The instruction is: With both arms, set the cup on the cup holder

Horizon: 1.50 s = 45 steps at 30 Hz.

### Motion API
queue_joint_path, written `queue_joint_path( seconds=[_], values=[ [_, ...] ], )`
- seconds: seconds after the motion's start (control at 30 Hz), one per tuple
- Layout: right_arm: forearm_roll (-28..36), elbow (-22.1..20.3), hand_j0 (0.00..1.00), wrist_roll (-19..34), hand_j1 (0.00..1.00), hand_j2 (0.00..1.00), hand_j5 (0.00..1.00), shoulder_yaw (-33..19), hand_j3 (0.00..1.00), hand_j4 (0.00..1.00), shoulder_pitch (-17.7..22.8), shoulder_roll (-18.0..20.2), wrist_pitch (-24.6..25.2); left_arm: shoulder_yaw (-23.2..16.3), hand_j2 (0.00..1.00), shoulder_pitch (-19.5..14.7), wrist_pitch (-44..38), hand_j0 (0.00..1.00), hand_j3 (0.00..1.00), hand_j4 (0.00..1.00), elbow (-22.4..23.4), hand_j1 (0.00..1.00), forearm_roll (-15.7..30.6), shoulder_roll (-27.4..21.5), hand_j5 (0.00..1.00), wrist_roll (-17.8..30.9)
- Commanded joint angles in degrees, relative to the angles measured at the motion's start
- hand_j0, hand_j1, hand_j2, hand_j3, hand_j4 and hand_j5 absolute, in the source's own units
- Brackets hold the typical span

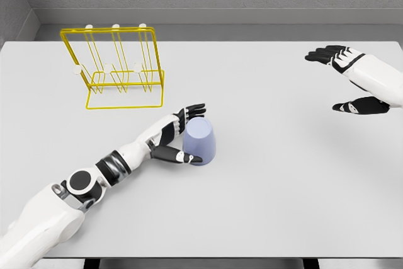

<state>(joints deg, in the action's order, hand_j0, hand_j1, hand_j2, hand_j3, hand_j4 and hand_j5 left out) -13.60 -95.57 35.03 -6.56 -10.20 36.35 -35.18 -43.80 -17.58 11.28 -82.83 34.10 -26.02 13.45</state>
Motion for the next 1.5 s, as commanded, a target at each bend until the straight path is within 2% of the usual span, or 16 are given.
queue_joint_path(
  seconds=[0.0,0.07,0.17,0.37,0.6,0.93,1.47],
  values=[
    [0.42,0.03,1.00,-0.03,1.00,1.00,1.00,-0.03,1.00,1.00,0.00,0.04,0.18,-0.14,1.00,0.00,0.06,1.00,1.00,1.00,0.30,1.00,0.18,0.10,1.00,0.09],
    [0.42,-0.15,1.00,-0.03,1.00,1.00,1.00,-0.03,1.00,1.00,0.00,0.04,0.18,-0.23,0.97,0.00,0.14,0.97,0.97,0.97,0.30,0.97,-0.09,0.10,0.97,0.09],
    [0.42,-0.15,1.00,-0.03,1.00,1.00,1.00,-0.03,1.00,1.00,0.09,0.04,0.18,-0.23,0.76,-0.09,0.23,0.76,0.76,0.76,0.12,0.76,-0.09,0.10,0.76,0.09],
    [0.42,0.03,1.00,-0.03,1.00,1.00,1.00,-0.03,1.00,1.00,0.09,0.04,0.18,-0.23,0.61,-0.44,0.23,0.61,0.61,0.61,0.03,0.61,-1.32,1.24,0.61,0.09],
    [0.42,0.03,1.00,-0.03,1.00,1.00,1.00,-0.03,1.00,1.00,0.09,0.04,0.18,0.47,0.61,-0.62,0.58,0.61,0.61,0.61,-0.49,0.61,-1.05,1.68,0.61,0.00],
    [0.42,-0.15,1.00,-0.03,1.00,1.00,1.00,-0.03,1.00,1.00,0.09,0.04,0.18,6.01,0.62,-0.26,0.58,0.62,0.62,0.62,-5.85,0.62,-0.70,0.01,0.62,0.00],
    [0.42,-0.15,1.00,-0.03,1.00,1.00,1.00,-0.03,1.00,1.00,0.09,-0.05,0.18,14.18,0.62,-0.44,0.58,0.62,0.62,0.62,-9.90,0.62,-0.53,-4.65,0.62,-0.09]
  ],
)
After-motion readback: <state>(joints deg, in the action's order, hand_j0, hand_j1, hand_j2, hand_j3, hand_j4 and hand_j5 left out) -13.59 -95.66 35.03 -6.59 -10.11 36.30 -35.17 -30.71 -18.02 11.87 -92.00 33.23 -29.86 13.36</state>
